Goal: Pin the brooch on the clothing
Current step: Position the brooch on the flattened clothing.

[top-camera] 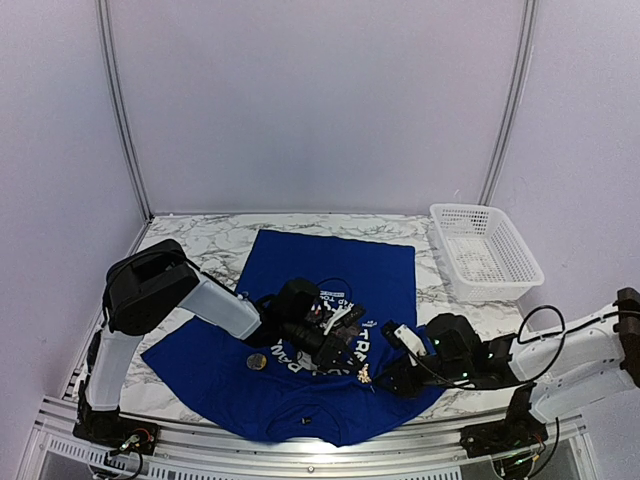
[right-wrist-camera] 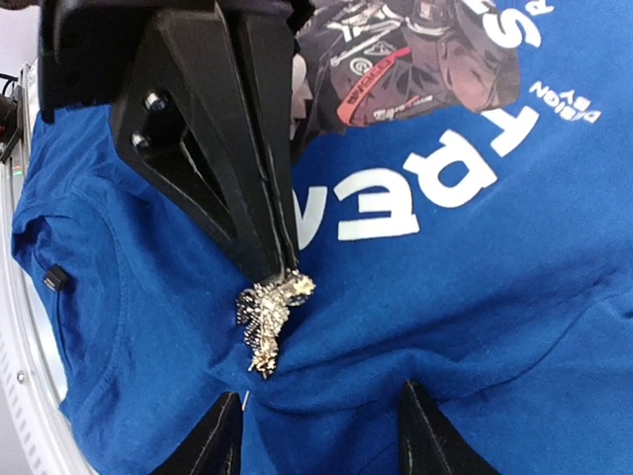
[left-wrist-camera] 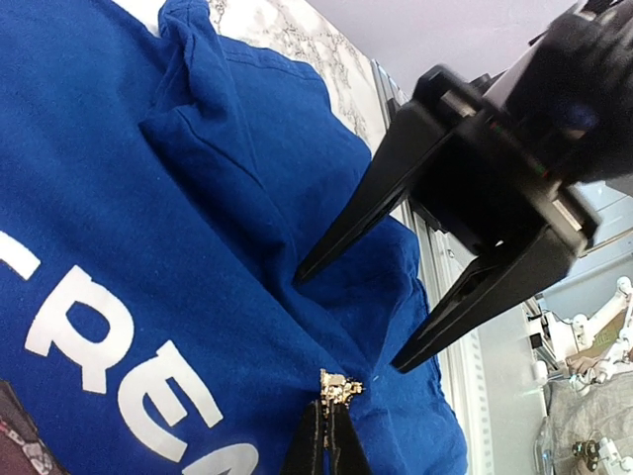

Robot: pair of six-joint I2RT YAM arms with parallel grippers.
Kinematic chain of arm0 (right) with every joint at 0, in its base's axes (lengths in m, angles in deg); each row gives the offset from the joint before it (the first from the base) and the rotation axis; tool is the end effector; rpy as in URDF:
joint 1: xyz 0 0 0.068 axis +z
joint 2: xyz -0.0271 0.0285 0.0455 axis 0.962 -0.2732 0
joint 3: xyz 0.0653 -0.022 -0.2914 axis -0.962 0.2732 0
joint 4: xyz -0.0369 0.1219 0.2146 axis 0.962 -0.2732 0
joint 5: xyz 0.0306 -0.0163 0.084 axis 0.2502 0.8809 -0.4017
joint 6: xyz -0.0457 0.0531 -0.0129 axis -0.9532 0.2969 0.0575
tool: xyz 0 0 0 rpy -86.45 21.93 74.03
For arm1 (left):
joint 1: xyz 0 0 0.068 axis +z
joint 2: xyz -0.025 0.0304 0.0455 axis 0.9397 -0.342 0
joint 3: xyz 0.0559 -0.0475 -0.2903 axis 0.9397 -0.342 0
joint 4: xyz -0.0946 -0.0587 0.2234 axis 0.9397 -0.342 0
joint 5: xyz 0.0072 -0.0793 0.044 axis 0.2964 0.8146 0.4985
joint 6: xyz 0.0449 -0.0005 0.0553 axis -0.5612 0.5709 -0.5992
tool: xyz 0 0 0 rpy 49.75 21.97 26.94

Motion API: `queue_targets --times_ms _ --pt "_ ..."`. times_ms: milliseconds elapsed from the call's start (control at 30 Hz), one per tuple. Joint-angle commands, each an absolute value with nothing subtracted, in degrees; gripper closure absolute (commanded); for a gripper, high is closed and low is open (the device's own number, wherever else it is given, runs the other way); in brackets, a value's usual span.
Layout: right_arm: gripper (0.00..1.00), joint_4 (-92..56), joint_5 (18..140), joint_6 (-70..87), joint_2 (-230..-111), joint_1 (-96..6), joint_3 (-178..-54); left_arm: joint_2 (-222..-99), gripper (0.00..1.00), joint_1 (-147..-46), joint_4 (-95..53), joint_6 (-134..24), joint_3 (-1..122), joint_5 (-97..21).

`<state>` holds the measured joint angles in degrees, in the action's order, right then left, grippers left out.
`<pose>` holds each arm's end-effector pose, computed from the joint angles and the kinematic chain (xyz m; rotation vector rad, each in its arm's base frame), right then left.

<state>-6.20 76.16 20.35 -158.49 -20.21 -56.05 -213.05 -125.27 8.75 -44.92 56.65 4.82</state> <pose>0.1094 0.1678 0.1462 -0.8353 2.3024 0.8165 0.2289 -0.4102 0.1217 1.2678 1.9514 -1.6757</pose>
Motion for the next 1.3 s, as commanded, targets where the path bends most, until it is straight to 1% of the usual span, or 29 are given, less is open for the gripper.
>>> queue_targets --times_ms 0,100,200,333,433,600,733,867,1033,1267 --pt "0.52 -16.63 81.45 21.76 -153.78 -19.51 -61.72 -213.01 1.00 -124.67 7.23 -45.79 56.78 6.85" --pt "0.52 -24.46 90.13 27.26 -152.58 -18.39 -65.72 -212.64 1.00 -124.63 7.08 -45.78 56.40 7.29" --pt "0.51 -27.22 98.25 30.23 -153.98 -14.31 -67.31 -212.08 1.00 -124.43 6.85 -46.18 55.93 7.24" --pt "0.51 -27.12 99.83 32.89 -158.02 -12.35 -66.09 -213.49 1.00 -124.23 6.54 -45.74 56.91 7.42" --pt "0.51 -30.19 102.82 35.05 -160.66 -9.80 -66.95 -214.33 1.00 -124.07 6.23 -45.06 57.23 7.63" --pt "0.51 -28.97 104.42 36.02 -164.02 -4.28 -66.82 -214.38 1.00 -123.97 5.48 -45.16 57.22 7.51" --pt "0.50 -29.66 104.23 35.80 -165.56 -2.51 -67.31 -214.45 1.00 -123.97 4.59 -45.52 57.46 7.48" --pt "0.49 -27.35 102.96 33.81 -165.26 -2.08 -66.78 -214.59 1.00 -123.97 4.37 -45.77 57.59 7.84" --pt "0.47 -21.98 101.79 31.65 -167.91 -2.07 -65.16 -214.54 1.00 -123.97 4.17 -46.02 57.60 8.31" --pt "0.47 -13.88 101.31 26.42 -169.38 -2.14 -62.81 -214.70 1.00 -123.97 3.93 -46.48 57.76 9.54"
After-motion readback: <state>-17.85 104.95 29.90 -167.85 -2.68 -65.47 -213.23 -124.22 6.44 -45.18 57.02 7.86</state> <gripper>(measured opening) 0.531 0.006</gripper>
